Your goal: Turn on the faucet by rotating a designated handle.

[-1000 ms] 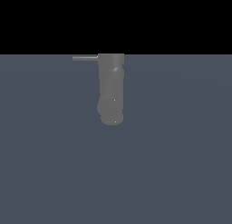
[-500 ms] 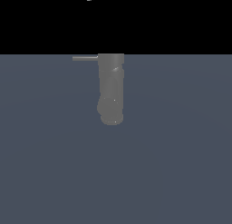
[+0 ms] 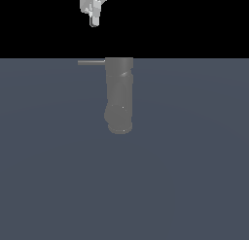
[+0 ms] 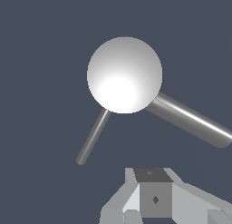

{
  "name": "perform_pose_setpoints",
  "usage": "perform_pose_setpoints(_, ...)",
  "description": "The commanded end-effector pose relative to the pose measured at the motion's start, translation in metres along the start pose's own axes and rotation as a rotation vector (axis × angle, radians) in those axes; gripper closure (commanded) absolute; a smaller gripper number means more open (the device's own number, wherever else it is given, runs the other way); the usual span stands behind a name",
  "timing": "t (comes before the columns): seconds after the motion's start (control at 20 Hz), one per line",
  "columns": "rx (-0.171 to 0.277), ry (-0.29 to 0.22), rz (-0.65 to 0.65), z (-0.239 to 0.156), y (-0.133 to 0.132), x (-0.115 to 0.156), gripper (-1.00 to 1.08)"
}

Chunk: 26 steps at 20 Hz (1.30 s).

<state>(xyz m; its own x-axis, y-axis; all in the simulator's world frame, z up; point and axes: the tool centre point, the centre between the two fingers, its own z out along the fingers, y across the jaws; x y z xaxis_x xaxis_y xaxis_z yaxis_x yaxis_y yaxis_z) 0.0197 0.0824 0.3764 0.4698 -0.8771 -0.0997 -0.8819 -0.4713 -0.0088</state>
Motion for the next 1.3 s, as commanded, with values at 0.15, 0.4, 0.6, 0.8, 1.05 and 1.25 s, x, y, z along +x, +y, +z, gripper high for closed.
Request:
perform_pose_setpoints(0.15,-0.001,0.019,0.136,0.026,-0.030,0.003,1.08)
perform_pose_setpoints(0.4,0.000,0.041,0.256,0.052,-0.056,0.004,1.08)
perform_pose_setpoints(0.6,0.004,0.061,0.341,0.071,-0.074,0.004,1.08)
perform_pose_setpoints(0.8,0.008,0.077,0.406,0.087,-0.087,0.003,1.08)
perform_pose_setpoints(1.05,0.013,0.092,0.460,0.100,-0.099,0.002,1.08)
perform_pose_setpoints(1.25,0.015,0.098,0.482,0.106,-0.103,0.002,1.08)
